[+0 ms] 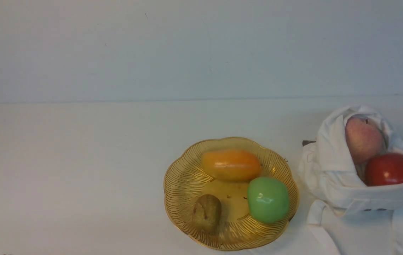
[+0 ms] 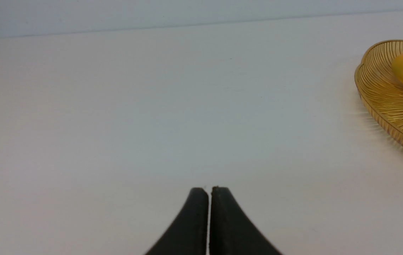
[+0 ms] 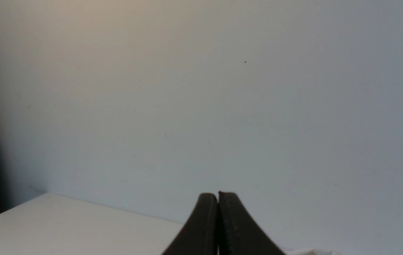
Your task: Take the fruit out of the cloth bag on the white table and place them on a plate.
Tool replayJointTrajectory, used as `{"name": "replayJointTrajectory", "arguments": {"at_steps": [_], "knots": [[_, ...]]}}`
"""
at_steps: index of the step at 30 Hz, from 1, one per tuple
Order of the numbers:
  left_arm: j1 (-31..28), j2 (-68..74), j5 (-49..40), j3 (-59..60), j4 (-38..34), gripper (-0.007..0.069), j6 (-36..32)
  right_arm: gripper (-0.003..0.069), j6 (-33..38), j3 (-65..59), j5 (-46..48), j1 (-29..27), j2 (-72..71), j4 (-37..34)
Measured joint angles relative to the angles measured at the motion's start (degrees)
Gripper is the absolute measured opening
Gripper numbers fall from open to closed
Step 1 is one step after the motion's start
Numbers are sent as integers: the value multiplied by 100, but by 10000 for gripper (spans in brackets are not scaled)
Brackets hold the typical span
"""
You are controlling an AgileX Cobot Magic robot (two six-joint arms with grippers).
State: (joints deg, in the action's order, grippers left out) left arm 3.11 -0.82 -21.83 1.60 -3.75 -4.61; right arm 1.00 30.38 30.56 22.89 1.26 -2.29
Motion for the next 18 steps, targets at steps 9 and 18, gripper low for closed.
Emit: {"name": "replayJointTrajectory", "arguments": {"at_steps": [9, 18], "knots": [[0, 0, 0, 0, 0, -8, 0, -10, 61, -1117, -221, -1137, -227, 161], [0, 0, 0, 0, -4, -8, 0, -10, 61, -3161, -898, -2133, -217, 178]]}}
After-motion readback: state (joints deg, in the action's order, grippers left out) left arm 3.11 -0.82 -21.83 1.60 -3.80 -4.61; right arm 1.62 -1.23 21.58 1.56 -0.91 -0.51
